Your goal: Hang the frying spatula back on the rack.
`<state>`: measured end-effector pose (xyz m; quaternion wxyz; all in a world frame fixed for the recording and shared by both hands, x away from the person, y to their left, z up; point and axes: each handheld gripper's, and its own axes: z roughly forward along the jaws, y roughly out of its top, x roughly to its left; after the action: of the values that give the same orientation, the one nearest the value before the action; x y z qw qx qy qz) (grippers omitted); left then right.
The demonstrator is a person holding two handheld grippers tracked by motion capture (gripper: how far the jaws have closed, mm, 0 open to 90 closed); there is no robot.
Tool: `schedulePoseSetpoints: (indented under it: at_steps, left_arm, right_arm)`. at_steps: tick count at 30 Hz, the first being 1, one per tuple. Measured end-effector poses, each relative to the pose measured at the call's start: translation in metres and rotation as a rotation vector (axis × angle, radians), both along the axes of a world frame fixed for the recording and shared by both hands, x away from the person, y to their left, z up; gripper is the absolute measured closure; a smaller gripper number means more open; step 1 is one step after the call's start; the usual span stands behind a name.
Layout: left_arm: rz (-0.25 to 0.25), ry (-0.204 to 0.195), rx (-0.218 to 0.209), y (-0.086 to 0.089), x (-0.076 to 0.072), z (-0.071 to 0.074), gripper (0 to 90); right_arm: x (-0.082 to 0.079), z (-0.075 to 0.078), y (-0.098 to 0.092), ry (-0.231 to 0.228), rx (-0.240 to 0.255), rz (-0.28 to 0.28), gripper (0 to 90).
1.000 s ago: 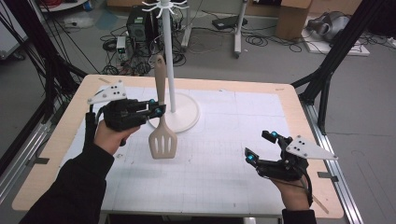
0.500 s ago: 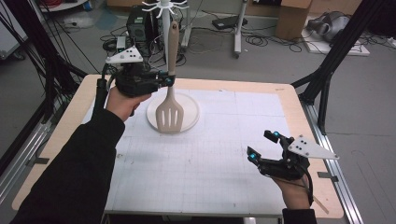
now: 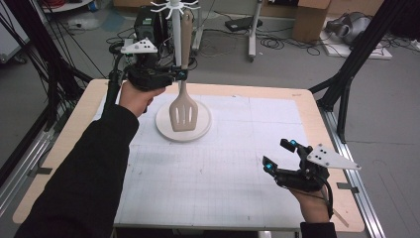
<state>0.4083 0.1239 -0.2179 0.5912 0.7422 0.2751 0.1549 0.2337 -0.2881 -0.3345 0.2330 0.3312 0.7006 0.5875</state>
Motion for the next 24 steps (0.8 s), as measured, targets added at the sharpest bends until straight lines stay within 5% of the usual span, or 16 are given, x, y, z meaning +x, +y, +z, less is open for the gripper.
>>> schedulePoseSetpoints:
  at_steps: [15,24]
  left_arm:
    - [0.073,0.05,0.02,-0.002,0.013,-0.004,78.1]
    - [0.076,0.004,0.04,-0.005,0.009,-0.01,77.2]
  right_arm:
    - [-0.001,0.0,-0.001,0.005,0.007,0.0,16.6]
    - [-0.001,-0.001,-0.002,0.006,0.002,0.0,16.6]
